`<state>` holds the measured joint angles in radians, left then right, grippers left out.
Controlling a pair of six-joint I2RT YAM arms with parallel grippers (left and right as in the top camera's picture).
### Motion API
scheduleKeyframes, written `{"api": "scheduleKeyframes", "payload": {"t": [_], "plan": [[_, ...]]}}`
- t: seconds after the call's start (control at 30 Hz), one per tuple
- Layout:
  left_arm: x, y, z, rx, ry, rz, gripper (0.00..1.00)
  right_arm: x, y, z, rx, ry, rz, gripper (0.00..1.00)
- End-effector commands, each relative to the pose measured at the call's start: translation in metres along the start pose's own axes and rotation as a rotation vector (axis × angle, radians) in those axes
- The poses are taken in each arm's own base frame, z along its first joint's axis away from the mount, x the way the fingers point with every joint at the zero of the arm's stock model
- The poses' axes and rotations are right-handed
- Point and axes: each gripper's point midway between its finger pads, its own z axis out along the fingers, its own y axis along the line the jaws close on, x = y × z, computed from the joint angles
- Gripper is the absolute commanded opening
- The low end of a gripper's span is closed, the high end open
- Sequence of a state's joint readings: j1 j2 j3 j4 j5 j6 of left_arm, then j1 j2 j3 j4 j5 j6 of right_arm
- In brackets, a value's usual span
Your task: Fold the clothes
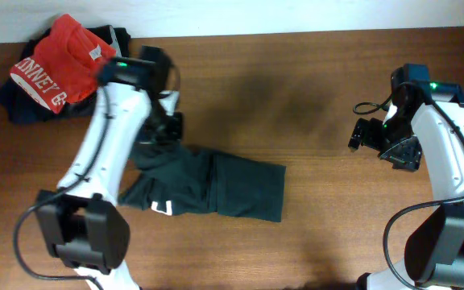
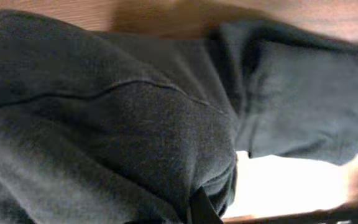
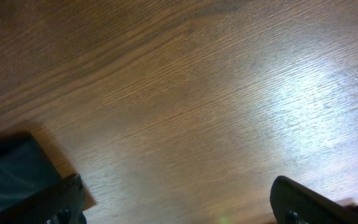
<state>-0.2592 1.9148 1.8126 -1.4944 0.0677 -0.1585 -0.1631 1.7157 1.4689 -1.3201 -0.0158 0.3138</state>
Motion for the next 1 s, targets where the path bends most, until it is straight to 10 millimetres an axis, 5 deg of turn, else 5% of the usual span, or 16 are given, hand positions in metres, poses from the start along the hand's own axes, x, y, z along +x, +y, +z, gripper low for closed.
{"api": "scheduleKeyframes", "payload": {"t": [0.0,0.23,0.37,0.47,0.6,0.63,0.67,0.7,0.97], "plan": [[0.001,-0.031,0.007,-0.005,-0.026,0.080,0.01,-0.003,0.000,-0.006,-0.005,-0.021,-0.002,0.99],[0.000,-0.034,0.011,-0.014,-0.032,0.085,0.01,-0.003,0.000,-0.006,-0.005,-0.021,-0.002,0.99],[-0.007,0.004,0.008,-0.096,-0.047,0.009,0.01,-0.003,0.000,-0.006,-0.005,-0.021,-0.002,0.99],[-0.014,0.059,0.005,-0.141,-0.058,-0.124,0.01,-0.003,0.000,-0.006,-0.005,-0.021,-0.002,0.99],[-0.019,0.115,0.018,-0.154,-0.079,-0.268,0.31,-0.003,0.000,-0.006,-0.005,-0.021,-0.002,0.98],[-0.018,0.124,0.026,-0.154,-0.081,-0.290,0.49,-0.003,0.000,-0.006,-0.005,-0.021,-0.002,0.99],[-0.019,0.132,0.037,-0.154,-0.088,-0.312,0.87,-0.003,0.000,-0.006,-0.005,-0.021,-0.002,0.99],[-0.019,0.139,0.044,-0.154,-0.093,-0.328,0.99,-0.003,0.000,-0.006,-0.005,-0.021,-0.002,0.99],[-0.004,0.165,0.070,-0.111,-0.033,-0.352,0.99,-0.003,0.000,-0.006,-0.005,-0.021,-0.003,0.99]]}}
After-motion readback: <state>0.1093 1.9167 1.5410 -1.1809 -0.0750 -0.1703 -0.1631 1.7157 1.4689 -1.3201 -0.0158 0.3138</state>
